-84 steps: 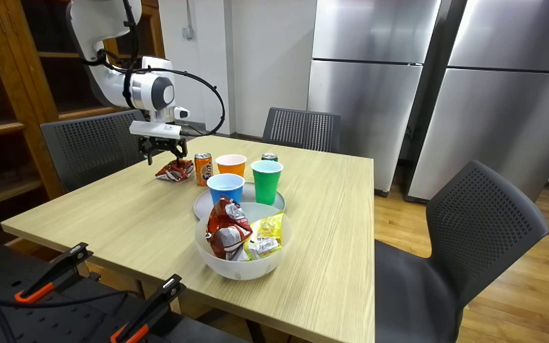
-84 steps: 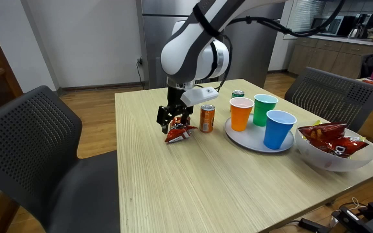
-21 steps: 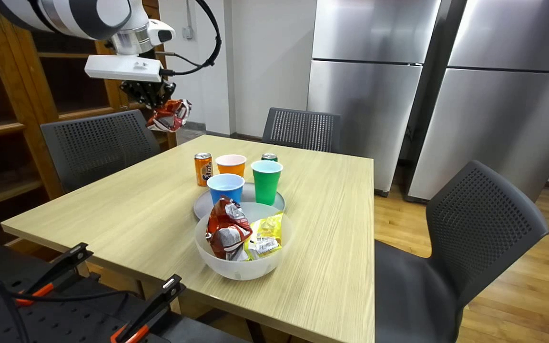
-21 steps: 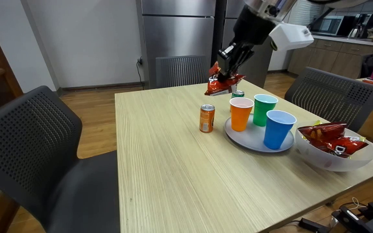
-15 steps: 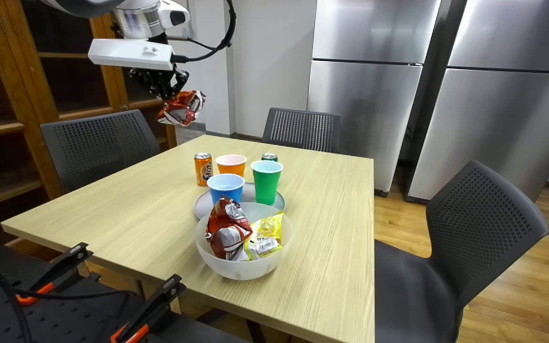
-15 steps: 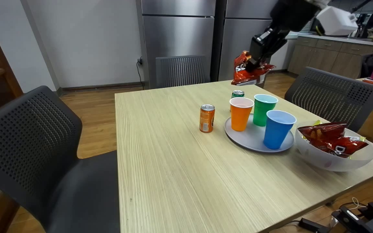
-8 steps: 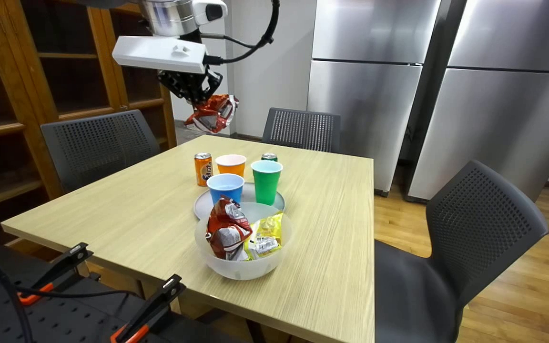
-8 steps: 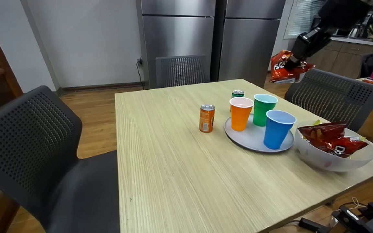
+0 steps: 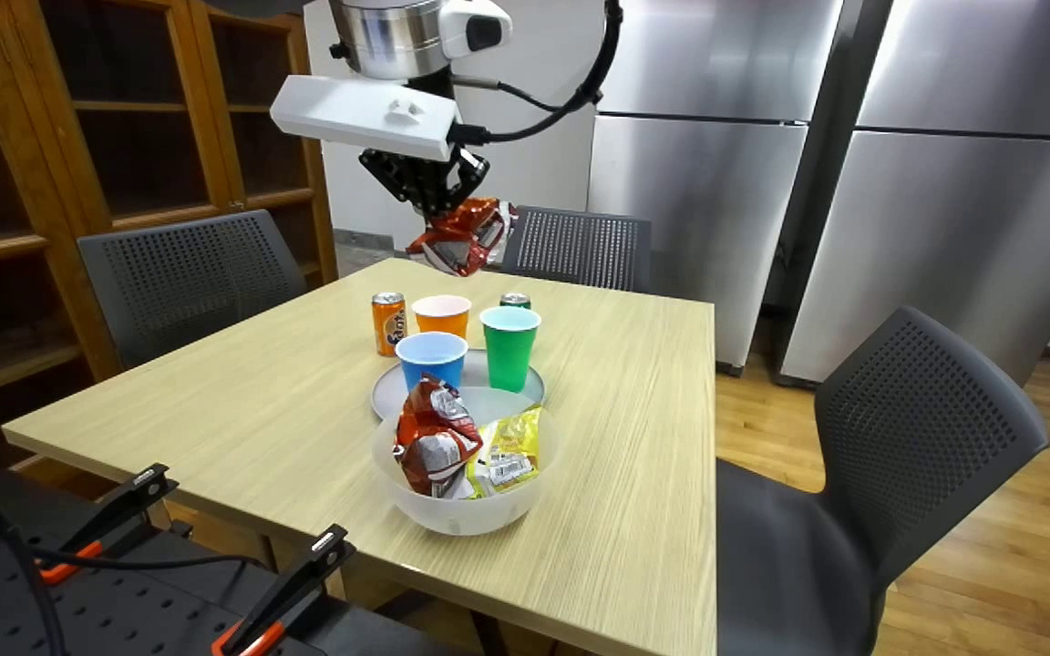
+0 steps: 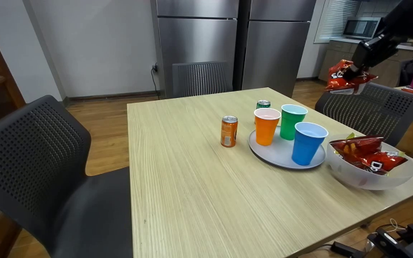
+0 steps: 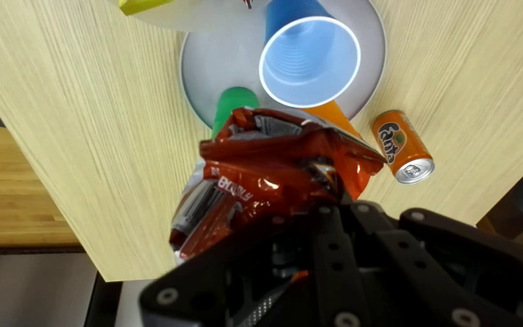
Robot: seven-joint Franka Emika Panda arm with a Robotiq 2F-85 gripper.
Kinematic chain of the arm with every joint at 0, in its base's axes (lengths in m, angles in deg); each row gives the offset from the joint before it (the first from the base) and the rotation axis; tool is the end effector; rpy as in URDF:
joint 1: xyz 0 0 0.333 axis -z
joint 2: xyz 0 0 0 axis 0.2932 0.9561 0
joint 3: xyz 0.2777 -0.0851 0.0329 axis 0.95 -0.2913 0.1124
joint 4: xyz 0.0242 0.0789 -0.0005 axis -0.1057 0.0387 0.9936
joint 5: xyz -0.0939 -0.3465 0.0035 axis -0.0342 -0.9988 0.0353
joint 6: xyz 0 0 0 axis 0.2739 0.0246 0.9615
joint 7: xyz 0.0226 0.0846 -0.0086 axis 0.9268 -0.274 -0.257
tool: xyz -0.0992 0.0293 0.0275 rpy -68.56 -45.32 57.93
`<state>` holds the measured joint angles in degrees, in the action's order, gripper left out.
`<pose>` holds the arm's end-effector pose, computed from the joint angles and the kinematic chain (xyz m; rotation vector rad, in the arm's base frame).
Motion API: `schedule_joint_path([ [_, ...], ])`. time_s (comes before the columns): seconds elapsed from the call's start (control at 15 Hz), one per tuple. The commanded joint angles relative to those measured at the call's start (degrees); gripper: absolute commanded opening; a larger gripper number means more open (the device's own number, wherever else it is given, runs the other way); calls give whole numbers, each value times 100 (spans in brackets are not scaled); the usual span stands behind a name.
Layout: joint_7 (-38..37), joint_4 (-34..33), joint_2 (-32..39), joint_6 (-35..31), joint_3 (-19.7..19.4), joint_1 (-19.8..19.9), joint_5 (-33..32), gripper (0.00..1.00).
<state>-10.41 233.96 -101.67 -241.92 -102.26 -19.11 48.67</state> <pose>0.3803 -0.0941 0.3467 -2.9793 -0.1949 -0.7207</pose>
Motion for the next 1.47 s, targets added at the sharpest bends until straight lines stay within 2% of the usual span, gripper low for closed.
schedule_joint_path([
  [0.0, 326, 1, -32, 254, -369, 45, 229, 0],
  [0.47, 331, 26, 384, 639, -1090, -109, 399, 0],
  [1.4, 213, 43, 1174, 837, -1333, -94, 1069, 0],
])
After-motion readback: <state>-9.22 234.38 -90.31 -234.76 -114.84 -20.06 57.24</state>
